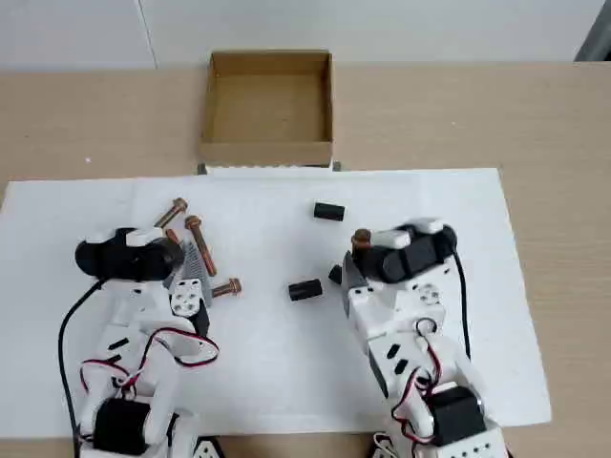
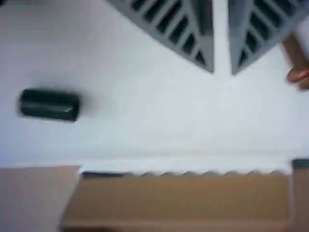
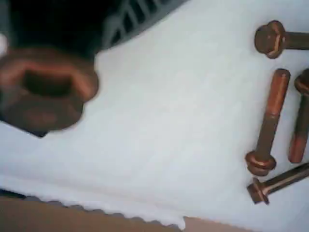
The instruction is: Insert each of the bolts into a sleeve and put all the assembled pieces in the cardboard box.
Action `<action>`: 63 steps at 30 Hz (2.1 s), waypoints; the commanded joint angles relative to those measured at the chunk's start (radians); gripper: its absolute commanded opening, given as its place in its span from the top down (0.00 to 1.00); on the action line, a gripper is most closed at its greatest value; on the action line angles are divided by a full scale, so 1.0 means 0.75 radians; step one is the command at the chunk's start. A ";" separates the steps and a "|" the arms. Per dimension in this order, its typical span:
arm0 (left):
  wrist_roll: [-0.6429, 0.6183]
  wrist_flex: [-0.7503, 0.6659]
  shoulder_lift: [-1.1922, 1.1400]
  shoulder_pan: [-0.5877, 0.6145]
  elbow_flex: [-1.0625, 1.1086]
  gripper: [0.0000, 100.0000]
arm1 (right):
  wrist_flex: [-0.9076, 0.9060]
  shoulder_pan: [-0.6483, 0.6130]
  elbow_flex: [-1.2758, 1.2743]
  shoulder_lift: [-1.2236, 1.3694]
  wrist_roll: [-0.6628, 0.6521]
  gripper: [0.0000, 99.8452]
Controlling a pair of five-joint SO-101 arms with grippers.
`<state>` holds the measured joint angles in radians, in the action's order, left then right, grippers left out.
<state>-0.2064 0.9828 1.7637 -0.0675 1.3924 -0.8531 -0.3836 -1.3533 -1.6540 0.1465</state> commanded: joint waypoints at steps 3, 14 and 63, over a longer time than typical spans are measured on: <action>0.078 0.004 0.008 0.086 0.089 0.99 | 0.142 0.009 0.444 0.506 0.043 1.00; 0.164 0.000 0.010 0.149 0.212 0.99 | 0.324 0.089 1.367 1.699 0.031 1.00; 0.164 -0.004 0.010 0.147 0.326 0.99 | -0.271 0.015 3.625 3.448 -0.718 0.99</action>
<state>-0.0913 0.9828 1.7622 0.0445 1.6410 -0.9268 -0.3728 1.2029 0.9559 -0.3844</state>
